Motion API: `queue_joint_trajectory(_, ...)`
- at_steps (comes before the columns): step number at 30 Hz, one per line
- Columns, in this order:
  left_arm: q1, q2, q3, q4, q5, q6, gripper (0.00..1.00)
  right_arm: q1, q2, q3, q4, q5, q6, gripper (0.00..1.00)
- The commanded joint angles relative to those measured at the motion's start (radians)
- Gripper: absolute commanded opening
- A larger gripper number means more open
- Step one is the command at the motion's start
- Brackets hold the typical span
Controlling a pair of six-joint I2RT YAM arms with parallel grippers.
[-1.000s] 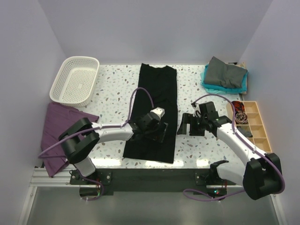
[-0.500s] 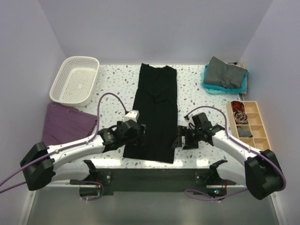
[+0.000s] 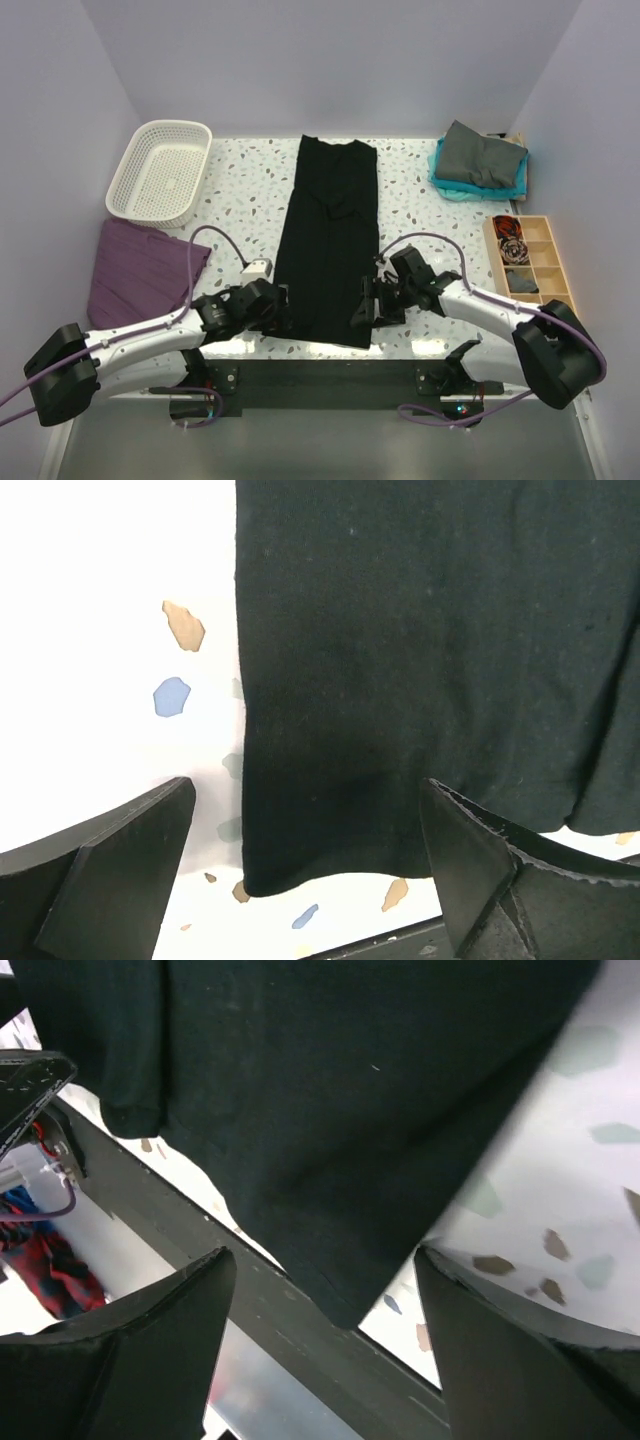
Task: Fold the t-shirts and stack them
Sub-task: Grab the bottom of the folded rectangular tshirt with both arms
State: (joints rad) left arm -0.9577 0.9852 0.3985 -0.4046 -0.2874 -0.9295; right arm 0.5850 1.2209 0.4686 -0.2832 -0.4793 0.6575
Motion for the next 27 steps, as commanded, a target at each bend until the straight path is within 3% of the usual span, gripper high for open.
queue_joint_trajectory(1,-0.001,0.013,-0.033,0.036,0.051,-0.038,0.94,0.038,0.061,-0.022,0.053,0.028,0.048,0.75)
queue_joint_trajectory(6,-0.003,0.021,-0.069,0.134,0.125,-0.029,0.71,0.079,0.083,-0.019,0.058,0.05,0.07,0.67)
queue_joint_trajectory(9,-0.001,0.024,-0.075,0.15,0.142,-0.031,0.44,0.084,0.069,-0.028,0.049,0.077,0.079,0.46)
queue_joint_trajectory(10,-0.001,0.023,-0.075,0.151,0.149,-0.031,0.29,0.084,0.06,-0.025,0.039,0.088,0.079,0.37)
queue_joint_trajectory(11,-0.001,0.024,-0.075,0.153,0.152,-0.032,0.22,0.085,0.054,-0.024,0.018,0.115,0.08,0.15)
queue_joint_trajectory(13,-0.003,0.023,-0.075,0.161,0.172,-0.034,0.04,0.084,0.039,-0.013,-0.008,0.14,0.074,0.06)
queue_joint_trajectory(14,-0.006,0.021,-0.076,0.162,0.18,-0.038,0.0,0.084,0.013,-0.008,-0.054,0.18,0.073,0.0)
queue_joint_trajectory(23,-0.142,0.023,-0.079,0.144,0.191,-0.143,0.0,0.084,-0.185,0.013,-0.313,0.363,0.079,0.0)
queue_joint_trajectory(24,-0.16,0.033,-0.079,0.153,0.189,-0.147,0.0,0.084,-0.187,0.007,-0.304,0.338,0.082,0.14)
queue_joint_trajectory(25,-0.167,0.038,-0.076,0.158,0.186,-0.149,0.08,0.084,-0.184,0.005,-0.295,0.329,0.085,0.34)
queue_joint_trajectory(27,-0.177,0.043,-0.066,0.156,0.179,-0.15,0.35,0.084,-0.19,-0.002,-0.298,0.329,0.093,0.51)
